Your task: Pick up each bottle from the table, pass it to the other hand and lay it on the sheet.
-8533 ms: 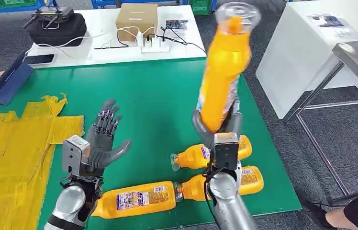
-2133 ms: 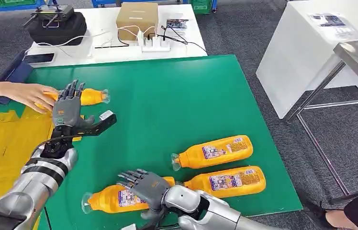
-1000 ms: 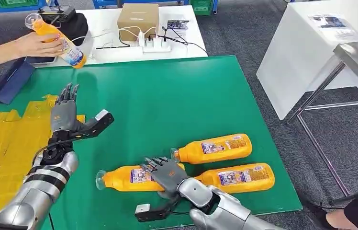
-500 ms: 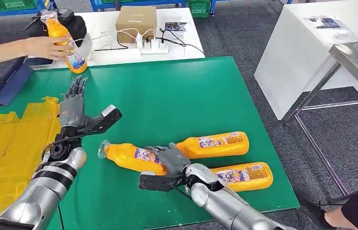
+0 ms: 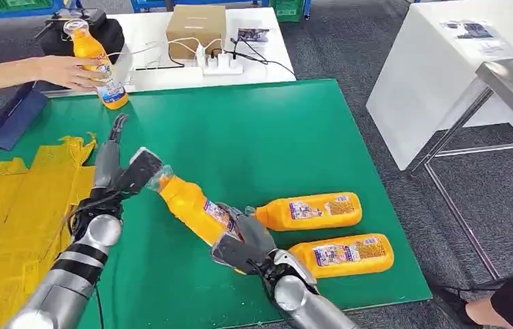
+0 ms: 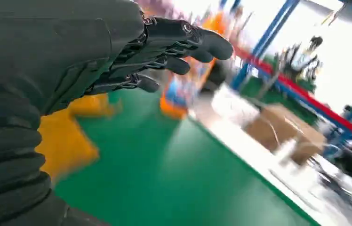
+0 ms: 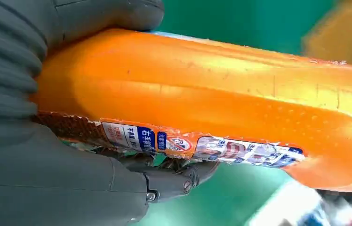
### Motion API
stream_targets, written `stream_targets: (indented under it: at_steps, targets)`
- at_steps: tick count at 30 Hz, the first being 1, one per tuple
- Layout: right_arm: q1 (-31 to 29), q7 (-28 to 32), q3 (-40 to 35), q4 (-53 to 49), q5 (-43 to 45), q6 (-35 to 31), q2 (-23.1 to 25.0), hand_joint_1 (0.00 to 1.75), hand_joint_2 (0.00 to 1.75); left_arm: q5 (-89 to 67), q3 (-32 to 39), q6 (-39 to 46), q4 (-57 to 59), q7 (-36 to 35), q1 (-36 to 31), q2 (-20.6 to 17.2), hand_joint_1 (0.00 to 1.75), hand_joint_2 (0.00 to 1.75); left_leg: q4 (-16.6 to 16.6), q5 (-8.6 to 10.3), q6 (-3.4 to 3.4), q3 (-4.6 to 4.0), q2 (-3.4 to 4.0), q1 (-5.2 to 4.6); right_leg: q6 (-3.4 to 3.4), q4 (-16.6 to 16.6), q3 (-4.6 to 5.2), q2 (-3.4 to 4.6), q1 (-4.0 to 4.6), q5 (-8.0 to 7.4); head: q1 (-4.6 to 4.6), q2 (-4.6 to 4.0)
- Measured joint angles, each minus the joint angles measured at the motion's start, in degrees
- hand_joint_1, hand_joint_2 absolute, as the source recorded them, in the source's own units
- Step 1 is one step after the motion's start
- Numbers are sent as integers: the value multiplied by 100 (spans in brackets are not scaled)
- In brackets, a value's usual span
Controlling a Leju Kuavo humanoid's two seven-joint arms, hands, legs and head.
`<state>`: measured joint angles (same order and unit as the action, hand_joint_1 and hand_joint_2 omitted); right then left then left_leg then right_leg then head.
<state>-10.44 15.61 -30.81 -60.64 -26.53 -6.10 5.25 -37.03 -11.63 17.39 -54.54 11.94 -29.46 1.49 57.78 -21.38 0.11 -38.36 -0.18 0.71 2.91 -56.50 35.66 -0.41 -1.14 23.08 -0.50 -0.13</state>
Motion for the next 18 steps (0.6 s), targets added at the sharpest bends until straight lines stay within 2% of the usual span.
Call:
stream_targets:
  at_steps: [7, 18]
  targets:
    - [448, 902, 245, -1013, 6, -882, 164, 175, 175, 2015, 659, -104, -638, 343, 273, 0, 0, 175, 0, 0, 0, -13, 1, 0, -1, 0, 15, 0, 0, 1, 0, 0]
    - [598, 979, 345, -1494, 28, -961, 223, 175, 175, 2184, 1008, -126, -836, 382, 349, 0, 0, 175, 0, 0, 0, -16, 0, 0, 0, 0, 15, 0, -3, 0, 0, 0]
